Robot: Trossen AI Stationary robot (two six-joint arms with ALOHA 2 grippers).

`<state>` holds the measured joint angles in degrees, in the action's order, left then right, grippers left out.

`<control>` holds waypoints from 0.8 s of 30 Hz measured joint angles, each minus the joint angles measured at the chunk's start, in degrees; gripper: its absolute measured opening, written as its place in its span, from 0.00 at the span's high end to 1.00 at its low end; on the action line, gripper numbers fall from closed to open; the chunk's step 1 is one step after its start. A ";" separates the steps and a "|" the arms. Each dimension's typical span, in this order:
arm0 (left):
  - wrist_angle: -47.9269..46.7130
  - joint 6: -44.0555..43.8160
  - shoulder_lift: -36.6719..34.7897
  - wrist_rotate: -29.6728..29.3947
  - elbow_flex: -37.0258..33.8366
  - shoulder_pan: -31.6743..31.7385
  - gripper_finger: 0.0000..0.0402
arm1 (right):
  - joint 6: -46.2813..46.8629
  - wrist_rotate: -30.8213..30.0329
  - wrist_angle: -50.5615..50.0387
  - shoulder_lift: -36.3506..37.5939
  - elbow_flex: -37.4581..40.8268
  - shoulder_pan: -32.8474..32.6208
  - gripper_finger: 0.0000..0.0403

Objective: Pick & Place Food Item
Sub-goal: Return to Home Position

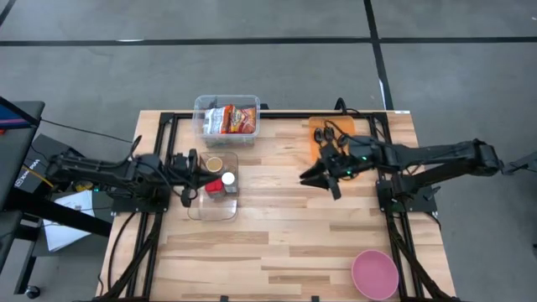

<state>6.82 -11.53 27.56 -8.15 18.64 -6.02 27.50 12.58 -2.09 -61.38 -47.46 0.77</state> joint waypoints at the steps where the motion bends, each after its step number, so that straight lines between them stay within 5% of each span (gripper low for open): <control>1: -0.03 0.47 -0.70 0.00 -0.65 0.00 0.99 | 0.44 -0.89 1.77 1.11 1.56 -0.60 0.75; 5: -0.47 2.78 -3.54 -0.01 -2.11 0.00 1.00 | 1.46 -4.66 5.82 5.28 6.89 -2.94 0.96; 12: -2.90 4.01 -9.67 -0.04 -6.30 0.00 1.00 | 2.54 -15.65 6.09 10.95 10.11 -5.96 0.99; 24: -2.36 4.22 -19.18 2.02 -16.34 1.00 1.00 | 4.30 -19.09 3.76 14.29 10.25 -4.92 1.00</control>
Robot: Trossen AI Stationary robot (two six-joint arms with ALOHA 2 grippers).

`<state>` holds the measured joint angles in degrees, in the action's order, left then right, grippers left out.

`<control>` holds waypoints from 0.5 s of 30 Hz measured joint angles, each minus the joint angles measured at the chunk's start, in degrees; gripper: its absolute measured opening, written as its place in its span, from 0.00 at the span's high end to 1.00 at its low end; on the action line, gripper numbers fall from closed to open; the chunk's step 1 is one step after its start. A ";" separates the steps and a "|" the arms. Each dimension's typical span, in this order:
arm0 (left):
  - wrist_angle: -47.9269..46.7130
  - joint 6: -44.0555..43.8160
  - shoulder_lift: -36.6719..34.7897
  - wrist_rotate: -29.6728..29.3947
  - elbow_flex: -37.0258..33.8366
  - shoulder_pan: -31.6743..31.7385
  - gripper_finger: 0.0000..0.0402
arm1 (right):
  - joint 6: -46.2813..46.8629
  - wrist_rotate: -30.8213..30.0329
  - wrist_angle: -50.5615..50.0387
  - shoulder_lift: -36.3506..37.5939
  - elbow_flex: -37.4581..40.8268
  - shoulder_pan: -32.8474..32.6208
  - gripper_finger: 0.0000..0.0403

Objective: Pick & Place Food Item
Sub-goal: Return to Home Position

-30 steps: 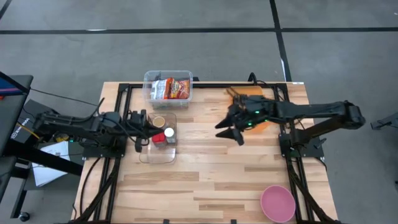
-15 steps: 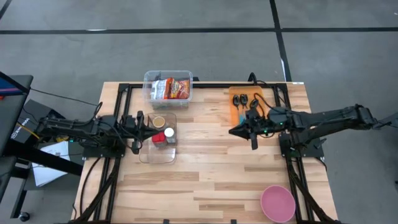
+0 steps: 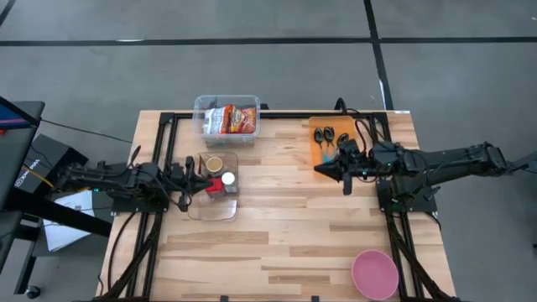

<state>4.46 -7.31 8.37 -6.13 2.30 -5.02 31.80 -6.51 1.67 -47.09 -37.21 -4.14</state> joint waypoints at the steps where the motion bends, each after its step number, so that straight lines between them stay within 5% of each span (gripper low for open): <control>1: 0.37 0.72 -0.81 0.34 -0.71 0.14 1.00 | 0.53 -0.01 0.00 0.00 0.00 0.20 1.00; 15: -3.16 7.01 -3.12 4.68 -1.90 3.50 0.99 | 8.26 0.20 -0.02 -0.02 0.00 -0.77 1.00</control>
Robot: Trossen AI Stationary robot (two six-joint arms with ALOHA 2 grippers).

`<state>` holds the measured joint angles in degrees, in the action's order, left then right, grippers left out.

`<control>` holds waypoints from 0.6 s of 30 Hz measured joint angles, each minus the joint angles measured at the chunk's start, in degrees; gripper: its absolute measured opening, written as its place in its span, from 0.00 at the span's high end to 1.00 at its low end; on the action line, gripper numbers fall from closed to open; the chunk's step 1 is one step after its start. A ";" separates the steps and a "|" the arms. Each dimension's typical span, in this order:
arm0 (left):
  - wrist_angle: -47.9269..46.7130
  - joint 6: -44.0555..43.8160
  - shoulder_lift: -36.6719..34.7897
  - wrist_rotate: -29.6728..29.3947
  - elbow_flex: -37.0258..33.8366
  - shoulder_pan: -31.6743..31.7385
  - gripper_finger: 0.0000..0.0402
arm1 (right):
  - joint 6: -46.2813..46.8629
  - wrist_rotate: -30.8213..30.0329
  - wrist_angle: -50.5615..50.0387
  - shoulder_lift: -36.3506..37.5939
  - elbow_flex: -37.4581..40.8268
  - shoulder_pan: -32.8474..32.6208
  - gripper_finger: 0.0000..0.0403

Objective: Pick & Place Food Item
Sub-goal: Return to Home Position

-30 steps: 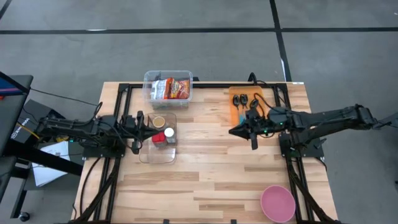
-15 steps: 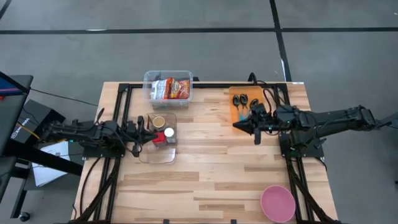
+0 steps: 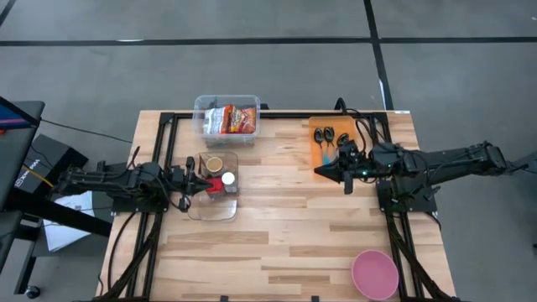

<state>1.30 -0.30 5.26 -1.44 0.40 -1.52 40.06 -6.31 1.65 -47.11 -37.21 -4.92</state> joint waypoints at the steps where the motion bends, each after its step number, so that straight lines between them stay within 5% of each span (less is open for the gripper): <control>1: -0.04 -0.40 0.00 0.03 0.00 0.00 0.99 | 0.03 0.00 -0.15 0.00 0.00 -0.07 1.00; 11: 1.76 -1.45 0.07 -0.23 -0.02 0.00 0.99 | -9.44 -4.54 -6.14 -0.02 0.00 1.61 1.00; 18: 2.74 -1.46 0.05 -0.23 -0.02 0.00 0.99 | -18.03 2.67 -0.55 0.03 2.22 7.62 1.00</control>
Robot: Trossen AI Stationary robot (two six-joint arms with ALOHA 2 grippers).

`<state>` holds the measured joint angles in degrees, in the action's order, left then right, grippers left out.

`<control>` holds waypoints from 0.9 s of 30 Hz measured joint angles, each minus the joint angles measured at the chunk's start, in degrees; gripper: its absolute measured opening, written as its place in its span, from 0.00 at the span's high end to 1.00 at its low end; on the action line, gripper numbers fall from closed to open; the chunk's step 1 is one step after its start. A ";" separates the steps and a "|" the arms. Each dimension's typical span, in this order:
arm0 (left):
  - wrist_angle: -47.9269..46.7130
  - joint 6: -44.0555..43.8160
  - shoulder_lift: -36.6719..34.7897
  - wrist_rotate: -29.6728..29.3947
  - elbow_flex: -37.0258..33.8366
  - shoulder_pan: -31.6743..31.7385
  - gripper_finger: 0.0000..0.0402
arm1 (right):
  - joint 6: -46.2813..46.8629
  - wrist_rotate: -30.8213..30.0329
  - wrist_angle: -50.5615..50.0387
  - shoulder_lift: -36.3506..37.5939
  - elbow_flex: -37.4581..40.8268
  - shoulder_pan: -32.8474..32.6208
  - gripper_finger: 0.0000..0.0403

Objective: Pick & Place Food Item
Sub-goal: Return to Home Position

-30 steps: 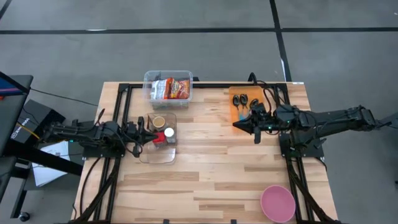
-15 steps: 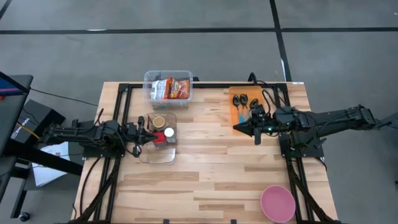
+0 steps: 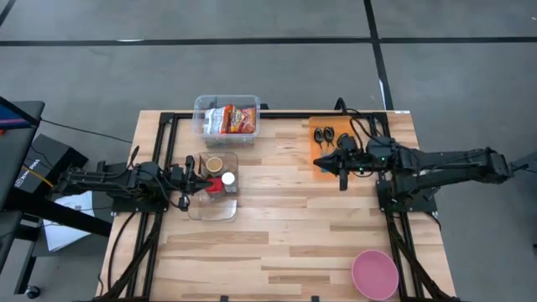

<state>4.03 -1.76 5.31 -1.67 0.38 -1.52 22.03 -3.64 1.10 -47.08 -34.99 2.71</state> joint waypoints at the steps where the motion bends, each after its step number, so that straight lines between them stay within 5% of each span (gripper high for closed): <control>1: 0.00 0.00 0.01 0.00 0.00 0.00 0.99 | -0.03 2.47 2.57 0.19 1.47 1.21 1.00; 10: 0.31 0.00 0.08 0.00 -0.02 0.00 0.99 | 3.83 11.64 18.00 7.96 16.90 5.15 1.00; 21: 0.31 0.00 0.08 0.00 -0.02 0.00 0.99 | 5.00 11.31 13.82 28.29 29.64 2.21 1.00; 27: 0.28 -0.01 0.10 0.00 -0.02 0.00 0.99 | 2.59 11.11 1.42 39.45 30.61 2.09 1.00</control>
<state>4.32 -1.77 5.41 -1.67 0.36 -1.52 24.62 7.48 2.53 -7.64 -4.38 4.80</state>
